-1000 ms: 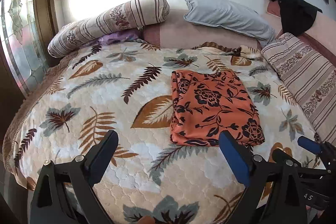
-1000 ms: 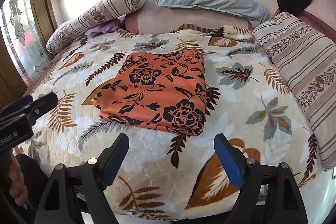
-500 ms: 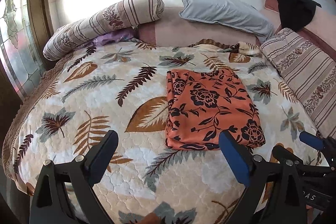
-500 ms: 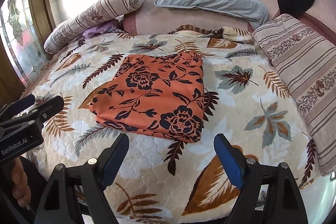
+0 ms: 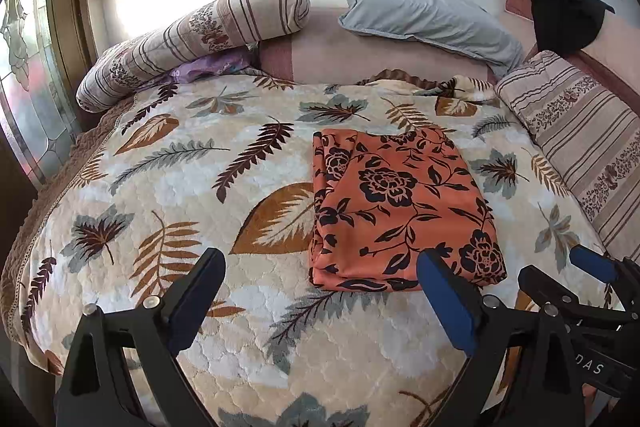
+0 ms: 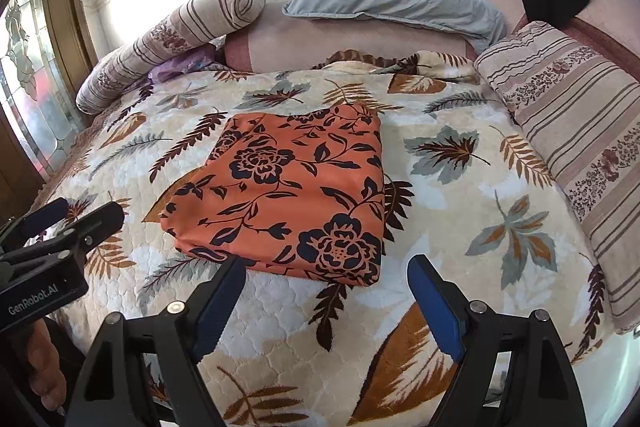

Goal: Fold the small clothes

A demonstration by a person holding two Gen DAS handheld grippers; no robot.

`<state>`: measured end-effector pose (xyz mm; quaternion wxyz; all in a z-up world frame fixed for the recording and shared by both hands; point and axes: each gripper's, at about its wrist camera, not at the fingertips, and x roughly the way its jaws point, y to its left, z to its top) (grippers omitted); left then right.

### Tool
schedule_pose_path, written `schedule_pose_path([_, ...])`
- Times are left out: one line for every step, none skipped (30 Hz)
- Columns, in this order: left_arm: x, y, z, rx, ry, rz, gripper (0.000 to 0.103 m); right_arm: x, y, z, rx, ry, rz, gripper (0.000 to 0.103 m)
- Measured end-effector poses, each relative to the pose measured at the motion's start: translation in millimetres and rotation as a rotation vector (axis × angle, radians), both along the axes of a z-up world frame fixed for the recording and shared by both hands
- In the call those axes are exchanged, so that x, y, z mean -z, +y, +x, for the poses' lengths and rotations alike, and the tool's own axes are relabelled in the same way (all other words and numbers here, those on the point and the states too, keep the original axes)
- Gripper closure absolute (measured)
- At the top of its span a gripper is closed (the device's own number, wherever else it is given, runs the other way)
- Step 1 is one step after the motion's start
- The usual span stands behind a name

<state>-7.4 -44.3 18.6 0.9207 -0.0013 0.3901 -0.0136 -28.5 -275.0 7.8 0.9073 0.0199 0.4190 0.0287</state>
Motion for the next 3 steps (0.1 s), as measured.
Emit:
schedule_pose_path([-0.8, -1.3, 0.9, 0.003, -0.005, 0.003, 0.007, -0.1, 0.2, 1.0, 0.0, -0.001, 0.0, 0.018])
schedule_pose_path([-1.7, -2.2, 2.2, 0.002, -0.01, 0.008, 0.007, -0.2, 0.4, 2.1, -0.001, -0.002, 0.0, 0.018])
schedule_pose_path([-2.4, -3.1, 3.8, 0.0, -0.012, 0.013, 0.007, -0.2, 0.5, 3.5, -0.001, -0.001, 0.001, 0.018])
